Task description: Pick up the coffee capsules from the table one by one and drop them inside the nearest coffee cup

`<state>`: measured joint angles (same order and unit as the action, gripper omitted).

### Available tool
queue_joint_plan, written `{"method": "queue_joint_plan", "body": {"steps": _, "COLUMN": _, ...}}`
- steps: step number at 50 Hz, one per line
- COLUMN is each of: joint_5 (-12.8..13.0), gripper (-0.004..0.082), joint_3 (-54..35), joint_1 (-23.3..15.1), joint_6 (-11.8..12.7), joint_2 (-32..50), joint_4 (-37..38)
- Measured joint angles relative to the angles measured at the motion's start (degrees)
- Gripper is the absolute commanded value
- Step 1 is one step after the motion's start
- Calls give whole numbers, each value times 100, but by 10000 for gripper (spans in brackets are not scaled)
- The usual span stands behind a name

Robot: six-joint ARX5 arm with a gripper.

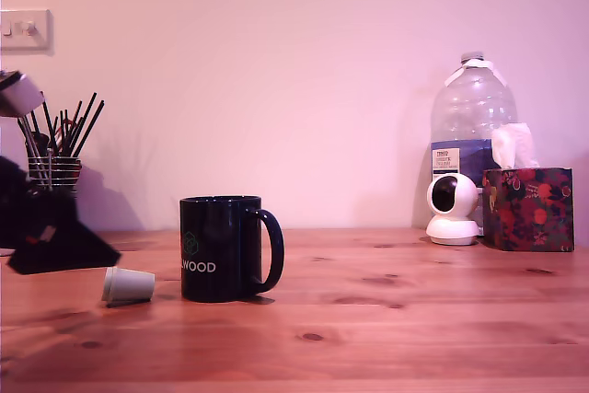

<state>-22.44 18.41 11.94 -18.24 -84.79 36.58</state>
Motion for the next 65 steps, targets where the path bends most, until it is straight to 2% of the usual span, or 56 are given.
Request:
{"method": "queue_joint_plan", "body": {"steps": 10, "joint_5": 2, "gripper": 447, "joint_3": 0, "joint_1": -151, "joint_6": -219, "joint_2": 0, "joint_4": 92}}
{"method": "queue_joint_plan", "body": {"steps": 22, "joint_5": -15, "gripper": 442, "joint_3": 17, "joint_1": -210, "joint_6": -282, "joint_2": -4, "joint_4": 20}}
{"method": "queue_joint_plan", "body": {"steps": 30, "joint_5": -227, "gripper": 442, "joint_3": 354, "joint_1": -225, "joint_6": -304, "joint_2": -103, "joint_4": -442}}
{"method": "queue_joint_plan", "body": {"steps": 37, "joint_5": -269, "gripper": 442, "joint_3": 800, "joint_1": -225, "joint_6": -431, "joint_2": -352, "joint_4": -691}}
{"method": "queue_joint_plan", "body": {"steps": 51, "joint_5": -616, "gripper": 422, "joint_3": 1296, "joint_1": -225, "joint_6": -562, "joint_2": -855, "joint_4": -1193}}
{"method": "queue_joint_plan", "body": {"steps": 65, "joint_5": -713, "gripper": 422, "joint_3": 1676, "joint_1": -223, "joint_6": -595, "joint_2": -1261, "joint_4": -1495}}
